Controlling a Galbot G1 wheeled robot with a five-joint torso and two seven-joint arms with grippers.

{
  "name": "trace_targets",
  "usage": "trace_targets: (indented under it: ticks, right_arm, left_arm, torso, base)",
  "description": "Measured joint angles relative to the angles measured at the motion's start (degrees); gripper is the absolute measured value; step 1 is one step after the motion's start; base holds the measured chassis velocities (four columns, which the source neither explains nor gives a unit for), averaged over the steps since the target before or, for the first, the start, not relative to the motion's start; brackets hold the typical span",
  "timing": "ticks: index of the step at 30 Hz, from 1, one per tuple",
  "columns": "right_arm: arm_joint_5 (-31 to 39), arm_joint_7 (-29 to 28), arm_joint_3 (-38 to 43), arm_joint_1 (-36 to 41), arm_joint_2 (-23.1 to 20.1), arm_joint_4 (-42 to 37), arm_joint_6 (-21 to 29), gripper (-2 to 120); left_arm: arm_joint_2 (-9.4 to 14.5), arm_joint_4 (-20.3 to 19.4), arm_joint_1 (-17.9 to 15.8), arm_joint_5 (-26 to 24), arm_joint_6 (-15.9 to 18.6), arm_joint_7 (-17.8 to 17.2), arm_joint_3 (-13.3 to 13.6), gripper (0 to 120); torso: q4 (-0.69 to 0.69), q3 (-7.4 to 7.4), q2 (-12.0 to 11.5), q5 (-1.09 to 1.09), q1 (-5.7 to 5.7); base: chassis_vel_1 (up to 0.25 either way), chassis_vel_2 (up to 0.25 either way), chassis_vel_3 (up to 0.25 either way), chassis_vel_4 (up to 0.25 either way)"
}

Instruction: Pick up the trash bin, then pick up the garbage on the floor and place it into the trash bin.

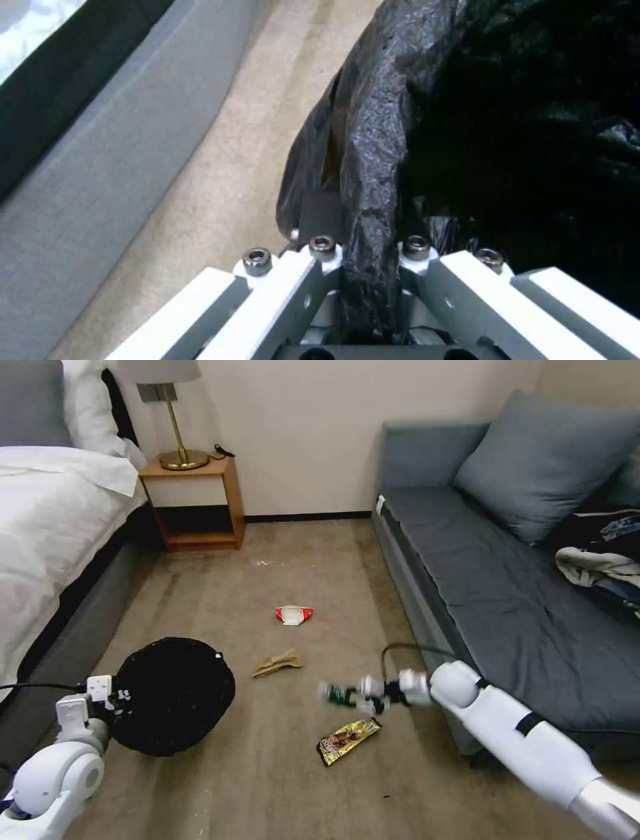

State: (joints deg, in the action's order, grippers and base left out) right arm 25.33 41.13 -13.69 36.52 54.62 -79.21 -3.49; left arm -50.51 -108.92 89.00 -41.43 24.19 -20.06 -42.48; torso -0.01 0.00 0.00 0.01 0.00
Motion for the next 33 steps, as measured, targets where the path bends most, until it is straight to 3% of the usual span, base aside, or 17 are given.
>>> trace_targets:
  ticks: [1, 2, 5, 10, 13, 18, 22, 26, 29, 33]
  right_arm:
    - [0.00, 0.00, 0.00, 0.00, 0.00, 0.00, 0.00, 25]
    - [6.36, -3.11, -0.96, -0.43, 0.14, -2.49, 1.04, 25]
    - [15.24, -7.85, -3.36, -1.75, 1.83, -6.99, 1.82, 25]
    - [22.40, -12.63, -7.70, -3.69, 4.63, -12.29, 3.30, 25]
    - [23.38, -13.65, -9.41, -4.39, 5.51, -13.12, 3.47, 25]
    - [23.93, -16.20, -16.26, -8.30, 10.14, -12.63, 3.45, 25]
    - [22.63, -18.10, -20.86, -12.37, 16.54, -9.35, 3.84, 25]
    - [22.33, -18.48, -22.08, -13.35, 18.64, -8.19, 3.89, 25]
    - [20.86, -18.86, -25.47, -15.95, 25.72, -3.09, 3.39, 25]
    - [19.05, -18.69, -26.56, -16.24, 29.20, 0.65, 2.02, 25]
  left_arm:
    - [0.00, 0.00, 0.00, 0.00, 0.00, 0.00, 0.00, 3]
    - [-0.10, -0.11, 0.02, 0.05, -0.01, 0.00, 0.00, 3]
    - [-0.50, -0.44, -0.01, 0.25, -0.01, 0.00, 0.03, 3]
    - [-1.35, -0.73, 0.17, 0.59, 0.07, 0.00, 0.12, 3]
    - [-1.67, -0.90, 0.22, 0.65, 0.18, 0.00, 0.13, 3]
    - [-2.55, -1.91, 0.71, 0.86, 0.43, 0.04, 0.08, 3]
    - [-3.72, -2.44, 1.08, 1.62, 0.48, 0.12, 0.07, 3]
    - [-4.02, -2.71, 1.34, 1.83, 0.51, 0.16, 0.07, 3]
    - [-4.18, -3.65, 2.33, 1.94, 0.56, 0.18, -0.59, 3]
    - [-3.76, -4.39, 3.29, 1.68, 0.56, 0.19, -1.07, 3]
  torso:
    - [0.00, 0.00, 0.00, 0.00, 0.00]
    - [0.00, 0.00, 0.00, -0.01, 0.00]
    - [0.01, 0.00, 0.00, -0.01, 0.00]
    - [0.02, 0.00, 0.00, -0.02, 0.00]
    - [0.01, 0.00, 0.00, -0.02, 0.00]
    - [0.01, 0.00, 0.00, -0.02, 0.00]
    - [0.01, 0.00, 0.00, -0.03, 0.00]
    - [0.01, 0.00, 0.00, -0.03, 0.00]
    - [0.02, 0.00, 0.00, -0.03, 0.00]
    - [0.02, 0.00, 0.00, -0.02, 0.00]
  base:
    - [0.000, 0.000, 0.000, 0.000]
    - [0.000, 0.000, 0.000, 0.000]
    - [0.000, 0.000, 0.000, 0.000]
    - [0.000, 0.000, 0.000, 0.000]
    - [0.000, 0.000, 0.000, 0.000]
    - [0.000, 0.000, 0.000, 0.000]
    - [0.000, 0.000, 0.000, 0.000]
    - [0.000, 0.000, 0.000, 0.000]
    - [0.000, 0.000, 0.000, 0.000]
    - [0.000, 0.000, 0.000, 0.000]
